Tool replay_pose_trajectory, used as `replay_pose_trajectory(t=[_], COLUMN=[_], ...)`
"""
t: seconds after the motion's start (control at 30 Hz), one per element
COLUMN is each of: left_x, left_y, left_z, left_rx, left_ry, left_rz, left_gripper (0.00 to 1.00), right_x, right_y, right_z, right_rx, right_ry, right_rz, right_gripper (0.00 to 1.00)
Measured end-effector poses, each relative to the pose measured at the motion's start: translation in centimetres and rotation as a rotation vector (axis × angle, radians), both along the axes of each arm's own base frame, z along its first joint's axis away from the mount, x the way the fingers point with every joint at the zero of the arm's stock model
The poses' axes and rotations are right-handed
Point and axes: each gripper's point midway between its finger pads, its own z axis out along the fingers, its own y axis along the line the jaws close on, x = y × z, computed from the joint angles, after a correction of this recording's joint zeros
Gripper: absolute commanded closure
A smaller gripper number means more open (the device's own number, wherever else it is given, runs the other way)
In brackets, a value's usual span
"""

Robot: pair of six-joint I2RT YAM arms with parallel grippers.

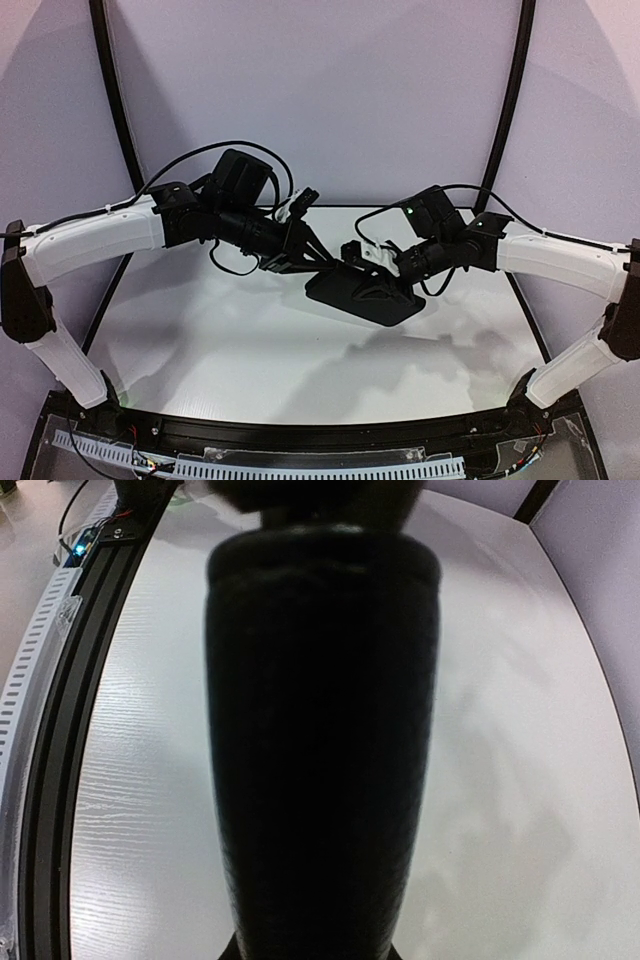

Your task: Sort the hair-cutting tools

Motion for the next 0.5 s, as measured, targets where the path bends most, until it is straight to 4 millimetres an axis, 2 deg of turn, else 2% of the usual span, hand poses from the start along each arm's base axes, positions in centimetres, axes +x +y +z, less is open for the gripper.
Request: replay_pose_trajectory(t=[0.5], left_x=[-0.02], left_y=[-0.07], left_z=[-0.03], left_rx=[0.002], left_ry=[-0.001], left_rz=[0.005], left_gripper=[0.83], right_x=[-0.49], right_y=[0.09], right_z=[0.0], right_rx=[-0.009], right_ry=[0.009], right_rz=[0.01], right_gripper=[1.0])
